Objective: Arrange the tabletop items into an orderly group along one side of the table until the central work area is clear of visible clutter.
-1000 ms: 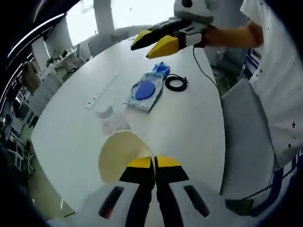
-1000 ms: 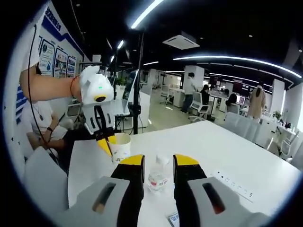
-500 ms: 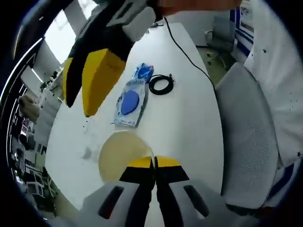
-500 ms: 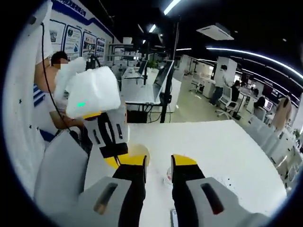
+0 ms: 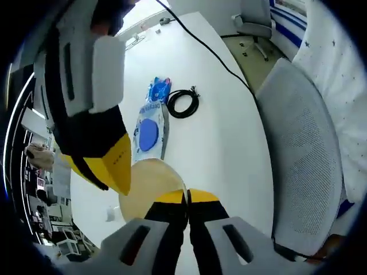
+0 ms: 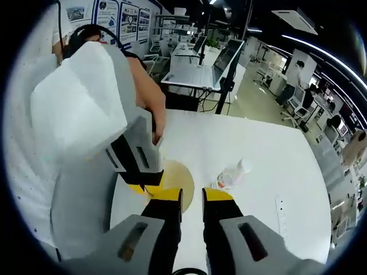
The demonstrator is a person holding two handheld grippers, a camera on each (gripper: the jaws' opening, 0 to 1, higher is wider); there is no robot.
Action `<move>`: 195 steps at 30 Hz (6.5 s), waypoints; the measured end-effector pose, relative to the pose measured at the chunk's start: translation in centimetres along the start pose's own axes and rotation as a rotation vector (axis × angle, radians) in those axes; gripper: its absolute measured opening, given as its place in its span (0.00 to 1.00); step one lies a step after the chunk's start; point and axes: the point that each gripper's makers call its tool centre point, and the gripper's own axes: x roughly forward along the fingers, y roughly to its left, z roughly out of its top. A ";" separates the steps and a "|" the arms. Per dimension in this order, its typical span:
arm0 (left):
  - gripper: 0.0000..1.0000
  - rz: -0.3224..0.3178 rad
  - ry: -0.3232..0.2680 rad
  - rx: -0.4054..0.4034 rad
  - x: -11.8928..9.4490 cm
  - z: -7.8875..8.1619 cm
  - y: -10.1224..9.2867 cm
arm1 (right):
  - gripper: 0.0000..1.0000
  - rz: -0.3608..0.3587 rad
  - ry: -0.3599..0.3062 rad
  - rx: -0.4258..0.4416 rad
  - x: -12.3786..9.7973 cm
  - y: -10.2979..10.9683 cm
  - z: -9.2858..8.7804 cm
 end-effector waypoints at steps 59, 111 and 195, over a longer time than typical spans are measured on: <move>0.24 0.074 -0.382 -0.526 -4.5 -0.3 -1.1 | 0.00 -0.029 0.096 0.260 1.6 -7.1 -5.5; 0.21 0.036 -0.371 -0.665 -1.2 -4.2 -2.5 | 0.00 0.092 0.185 0.480 13.2 -13.3 -12.1; 0.52 0.113 -0.544 -0.585 -7.6 3.6 3.2 | 0.49 -0.513 -0.268 0.720 -19.5 -0.9 -19.8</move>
